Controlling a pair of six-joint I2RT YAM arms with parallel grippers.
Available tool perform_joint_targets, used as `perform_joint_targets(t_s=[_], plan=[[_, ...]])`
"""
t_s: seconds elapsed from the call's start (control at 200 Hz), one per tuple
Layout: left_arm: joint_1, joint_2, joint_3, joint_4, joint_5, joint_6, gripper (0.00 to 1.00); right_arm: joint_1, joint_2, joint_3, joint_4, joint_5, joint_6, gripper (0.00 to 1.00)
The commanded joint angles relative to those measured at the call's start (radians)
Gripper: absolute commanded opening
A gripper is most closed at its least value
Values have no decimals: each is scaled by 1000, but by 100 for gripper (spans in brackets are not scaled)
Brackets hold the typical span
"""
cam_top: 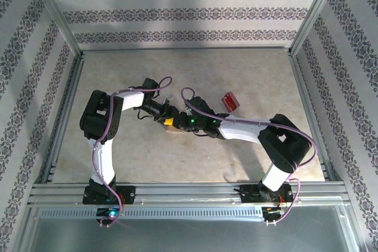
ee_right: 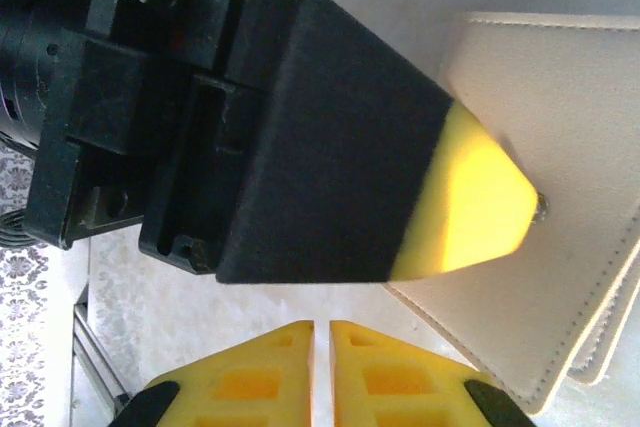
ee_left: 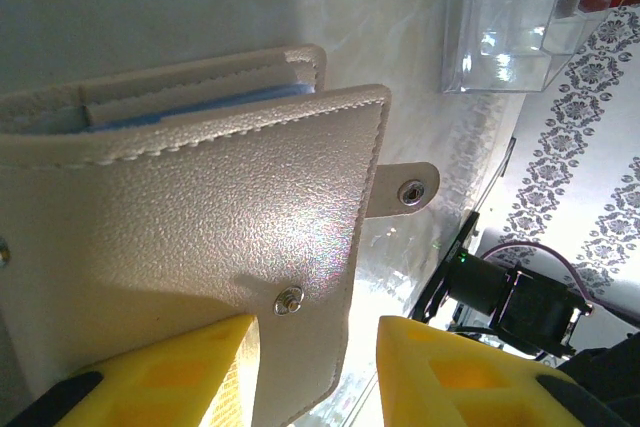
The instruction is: Put the credit cards into the card holder
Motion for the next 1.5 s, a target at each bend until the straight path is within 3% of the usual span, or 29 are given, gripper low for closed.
perform_joint_targets(t_s=[0.0,0.4,0.625,0.769,0.964,1.159,1.299,1.494], plan=[[-33,60,-11,-6,-69,7,36,1,63,10,23,-8,-4,10],[-32,42,-2,-18,-87,12,37,-73,178,-68,104,-40,11,5],[-29,-112,25,-92,-222,63,51,-82,173,-122,126,-35,20,4],[-16,-192,-19,-79,-270,65,54,-85,179,-129,136,-42,26,4],[16,-181,-71,-43,-285,47,54,-86,171,-137,138,-41,24,4],[24,-120,-65,-38,-273,53,50,-86,168,-151,157,-40,30,4],[24,-81,-72,6,-183,20,46,-88,156,-170,165,-35,32,4],[23,-36,-72,13,-164,3,32,-87,148,-175,165,-36,33,4]])
